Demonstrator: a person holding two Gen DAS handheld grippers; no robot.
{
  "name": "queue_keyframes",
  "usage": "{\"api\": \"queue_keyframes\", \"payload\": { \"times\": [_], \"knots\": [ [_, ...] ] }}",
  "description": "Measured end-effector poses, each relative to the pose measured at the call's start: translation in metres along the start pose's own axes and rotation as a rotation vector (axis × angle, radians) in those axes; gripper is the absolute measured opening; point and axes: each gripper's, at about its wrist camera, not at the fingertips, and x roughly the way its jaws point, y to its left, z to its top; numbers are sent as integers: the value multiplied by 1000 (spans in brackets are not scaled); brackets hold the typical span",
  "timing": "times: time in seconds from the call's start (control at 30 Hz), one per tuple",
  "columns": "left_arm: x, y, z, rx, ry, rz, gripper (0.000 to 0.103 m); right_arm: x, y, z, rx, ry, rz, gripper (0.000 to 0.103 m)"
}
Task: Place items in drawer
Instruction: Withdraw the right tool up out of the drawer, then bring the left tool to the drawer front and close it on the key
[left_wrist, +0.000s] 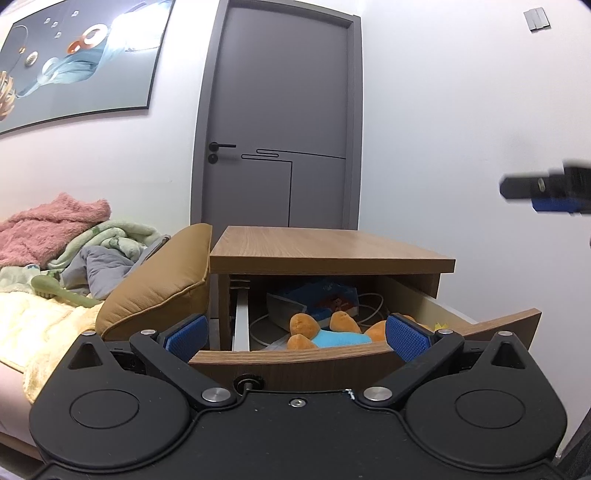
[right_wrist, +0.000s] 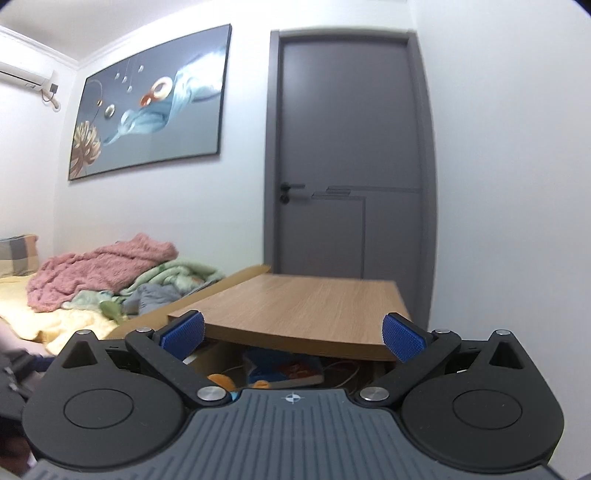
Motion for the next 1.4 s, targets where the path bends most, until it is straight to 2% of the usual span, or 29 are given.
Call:
{"api": "queue_keyframes", "payload": {
  "times": [0.2, 0.47, 0.9, 1.4],
  "knots": [
    [4, -4, -1, 8, -5, 17, 102, 0, -8, -36, 60, -32, -12, 103],
    [12, -8, -4, 23, 7, 39, 102, -10, -10, -46, 52, -116, -17, 103],
    [25, -12, -4, 13, 15, 24, 102, -8, -13, -51, 98, -100, 13, 103],
    [9, -14, -16, 14, -9, 47, 102, -21, -11, -63, 165, -85, -57, 103]
  ]
}}
